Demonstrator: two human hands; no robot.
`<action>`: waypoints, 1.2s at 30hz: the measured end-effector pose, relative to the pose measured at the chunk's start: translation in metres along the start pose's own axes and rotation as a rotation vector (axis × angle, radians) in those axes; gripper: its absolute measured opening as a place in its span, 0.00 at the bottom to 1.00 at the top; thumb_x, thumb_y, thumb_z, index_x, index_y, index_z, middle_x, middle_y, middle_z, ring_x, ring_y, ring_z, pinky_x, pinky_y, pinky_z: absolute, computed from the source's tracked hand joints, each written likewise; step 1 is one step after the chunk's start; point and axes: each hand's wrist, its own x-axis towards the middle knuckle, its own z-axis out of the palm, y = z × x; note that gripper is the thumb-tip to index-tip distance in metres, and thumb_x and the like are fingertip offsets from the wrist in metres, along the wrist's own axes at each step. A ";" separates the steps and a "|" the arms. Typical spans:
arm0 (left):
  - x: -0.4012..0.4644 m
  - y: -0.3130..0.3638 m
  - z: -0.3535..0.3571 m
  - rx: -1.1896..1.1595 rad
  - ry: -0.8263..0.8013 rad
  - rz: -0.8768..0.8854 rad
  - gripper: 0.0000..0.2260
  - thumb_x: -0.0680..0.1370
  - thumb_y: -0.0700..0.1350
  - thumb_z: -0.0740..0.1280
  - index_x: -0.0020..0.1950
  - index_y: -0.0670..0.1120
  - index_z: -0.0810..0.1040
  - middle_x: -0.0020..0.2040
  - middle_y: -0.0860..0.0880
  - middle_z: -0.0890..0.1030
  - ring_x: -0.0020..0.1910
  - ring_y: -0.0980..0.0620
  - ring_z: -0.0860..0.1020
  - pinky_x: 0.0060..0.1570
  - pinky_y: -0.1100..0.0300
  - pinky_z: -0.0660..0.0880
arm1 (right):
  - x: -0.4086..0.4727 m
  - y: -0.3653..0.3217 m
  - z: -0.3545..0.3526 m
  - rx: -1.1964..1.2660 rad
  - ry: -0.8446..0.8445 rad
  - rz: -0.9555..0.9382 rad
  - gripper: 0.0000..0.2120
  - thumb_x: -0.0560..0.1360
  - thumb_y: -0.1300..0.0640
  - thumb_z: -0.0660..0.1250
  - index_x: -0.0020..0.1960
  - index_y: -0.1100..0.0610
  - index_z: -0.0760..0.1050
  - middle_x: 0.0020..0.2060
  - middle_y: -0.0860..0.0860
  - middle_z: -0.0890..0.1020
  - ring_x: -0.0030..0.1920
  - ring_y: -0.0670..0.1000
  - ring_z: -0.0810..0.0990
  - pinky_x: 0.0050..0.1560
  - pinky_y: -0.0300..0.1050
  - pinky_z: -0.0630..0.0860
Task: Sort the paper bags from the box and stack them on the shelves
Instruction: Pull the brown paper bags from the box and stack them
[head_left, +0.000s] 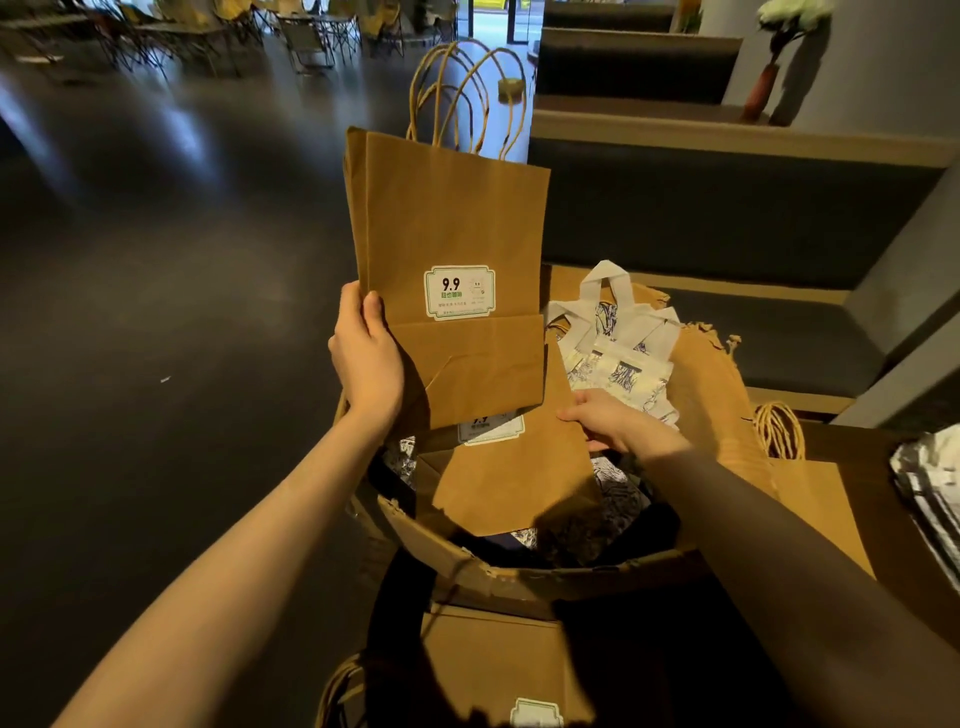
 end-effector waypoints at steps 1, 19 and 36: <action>-0.001 0.003 -0.001 -0.011 0.012 0.003 0.12 0.83 0.44 0.52 0.59 0.40 0.71 0.46 0.56 0.75 0.38 0.74 0.73 0.39 0.79 0.68 | -0.004 -0.004 -0.002 -0.037 0.031 -0.048 0.05 0.79 0.66 0.58 0.49 0.60 0.71 0.34 0.54 0.77 0.28 0.47 0.76 0.22 0.35 0.73; -0.028 0.067 0.004 0.028 -0.012 -0.043 0.14 0.84 0.46 0.50 0.63 0.44 0.70 0.56 0.45 0.78 0.52 0.48 0.74 0.49 0.59 0.65 | -0.172 -0.060 -0.087 -0.294 0.915 -0.597 0.14 0.81 0.53 0.55 0.64 0.54 0.70 0.50 0.49 0.78 0.48 0.51 0.78 0.49 0.49 0.75; -0.025 0.094 0.003 -0.362 -0.427 -0.060 0.11 0.83 0.45 0.52 0.56 0.44 0.72 0.48 0.53 0.76 0.47 0.57 0.75 0.51 0.59 0.70 | -0.128 -0.036 -0.055 0.353 0.510 -0.619 0.19 0.82 0.56 0.55 0.72 0.56 0.61 0.62 0.51 0.75 0.59 0.48 0.75 0.48 0.39 0.74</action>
